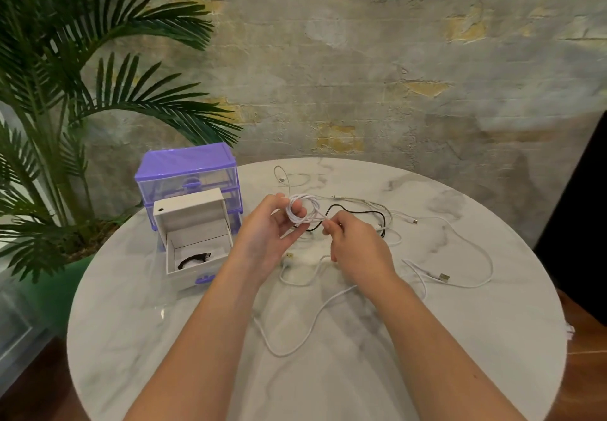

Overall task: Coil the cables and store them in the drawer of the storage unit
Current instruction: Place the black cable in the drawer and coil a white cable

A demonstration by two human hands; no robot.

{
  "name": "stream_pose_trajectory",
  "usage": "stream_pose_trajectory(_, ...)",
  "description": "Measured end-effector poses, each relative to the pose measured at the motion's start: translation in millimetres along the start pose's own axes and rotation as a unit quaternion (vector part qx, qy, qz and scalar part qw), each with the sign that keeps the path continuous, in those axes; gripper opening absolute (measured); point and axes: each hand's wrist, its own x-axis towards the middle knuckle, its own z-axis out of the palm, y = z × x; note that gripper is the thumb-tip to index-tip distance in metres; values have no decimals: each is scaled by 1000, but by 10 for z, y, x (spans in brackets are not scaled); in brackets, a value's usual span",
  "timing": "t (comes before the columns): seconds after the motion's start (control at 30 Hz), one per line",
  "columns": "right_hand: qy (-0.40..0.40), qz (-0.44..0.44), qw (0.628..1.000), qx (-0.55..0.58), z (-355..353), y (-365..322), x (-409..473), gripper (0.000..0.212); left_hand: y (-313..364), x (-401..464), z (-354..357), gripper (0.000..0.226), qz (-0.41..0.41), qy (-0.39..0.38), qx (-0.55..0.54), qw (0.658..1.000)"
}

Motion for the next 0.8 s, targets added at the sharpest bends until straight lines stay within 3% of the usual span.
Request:
stream_pose_trajectory(0.07, 16, -7, 1000, 9, -18, -9, -7, 26, -6, 2, -5, 7, 12, 2, 50, 999)
stream_pose_trajectory(0.17, 34, -20, 999, 24, -46, -23, -27, 25, -39, 14, -31, 26, 53, 10, 143, 988)
stream_pose_trajectory(0.4, 47, -41, 993, 97, 13, 5, -4, 18, -77, 53, -77, 9, 174, 77, 328, 925)
stream_pose_trajectory(0.47, 40, -48, 991, 117, 30, 31, 18, 18, -76, 59, -85, 9, 187, 87, 317, 926)
stream_pose_trajectory(0.57, 21, -102, 988, 112, 52, 29, 51, 23, -37, 44, -87, 7, 171, 88, 226, 955)
stream_pose_trajectory(0.73, 156, -163, 974, -17, 34, 71, 63, 16, -51, 14, -72, 8, 132, 71, 151, 977)
stream_pose_trajectory(0.8, 114, -153, 982, 0, -15, 64, 56, 18, -58, -1, -53, 8, 108, 62, 129, 984)
